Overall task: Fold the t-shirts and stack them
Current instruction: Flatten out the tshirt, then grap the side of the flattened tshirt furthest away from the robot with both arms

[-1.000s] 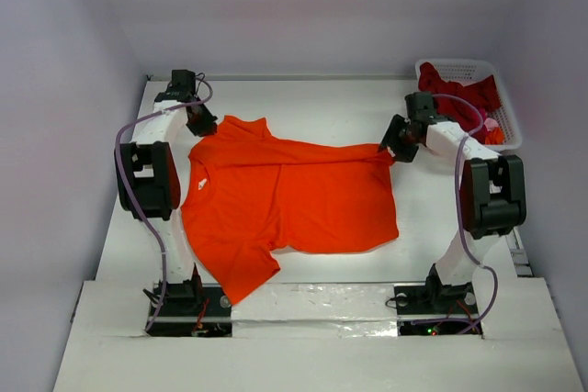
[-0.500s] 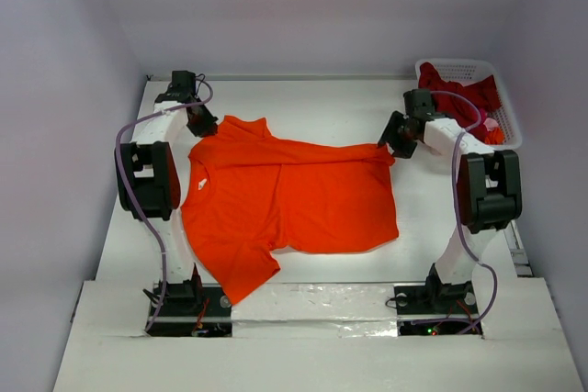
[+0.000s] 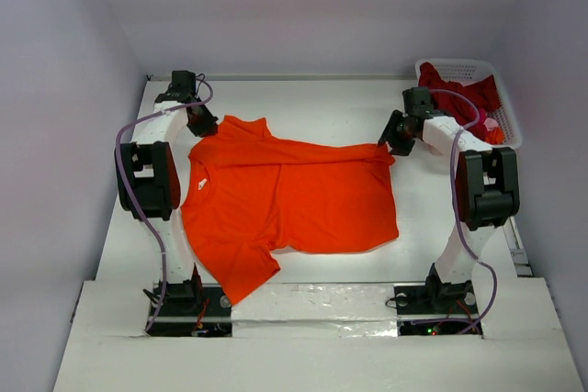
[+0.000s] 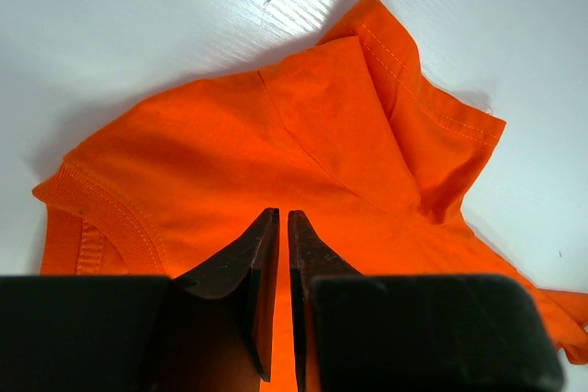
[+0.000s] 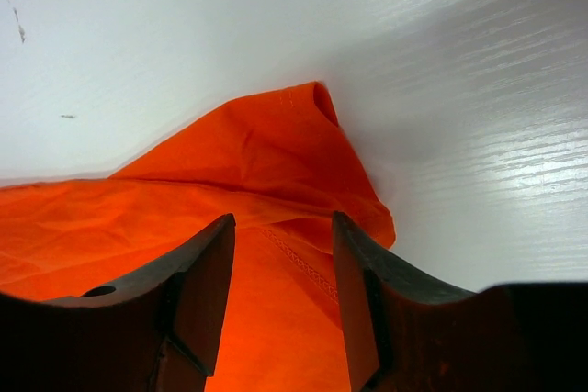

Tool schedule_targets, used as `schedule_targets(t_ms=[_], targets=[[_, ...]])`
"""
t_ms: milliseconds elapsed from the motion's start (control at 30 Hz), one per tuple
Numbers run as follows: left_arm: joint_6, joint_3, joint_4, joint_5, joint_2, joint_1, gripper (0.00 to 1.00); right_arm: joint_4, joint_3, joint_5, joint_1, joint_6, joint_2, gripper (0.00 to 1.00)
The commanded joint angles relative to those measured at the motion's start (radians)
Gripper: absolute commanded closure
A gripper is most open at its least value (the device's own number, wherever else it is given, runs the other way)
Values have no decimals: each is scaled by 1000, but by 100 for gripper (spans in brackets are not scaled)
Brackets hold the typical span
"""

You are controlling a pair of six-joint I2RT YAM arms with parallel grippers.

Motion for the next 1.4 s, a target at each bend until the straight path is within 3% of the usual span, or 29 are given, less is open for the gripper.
schedule_targets(t_ms=[0,1033,1367], targets=[[3,4,1,6,-27,5,94,30,-9,-7,-8,4,-35,46],[2,58,-24,18,-15,5,94,10,-63,-37,-8,59,-55,47],[6,61,-30,20,-20,5,94,-13,19,-37,-8,47,11,46]])
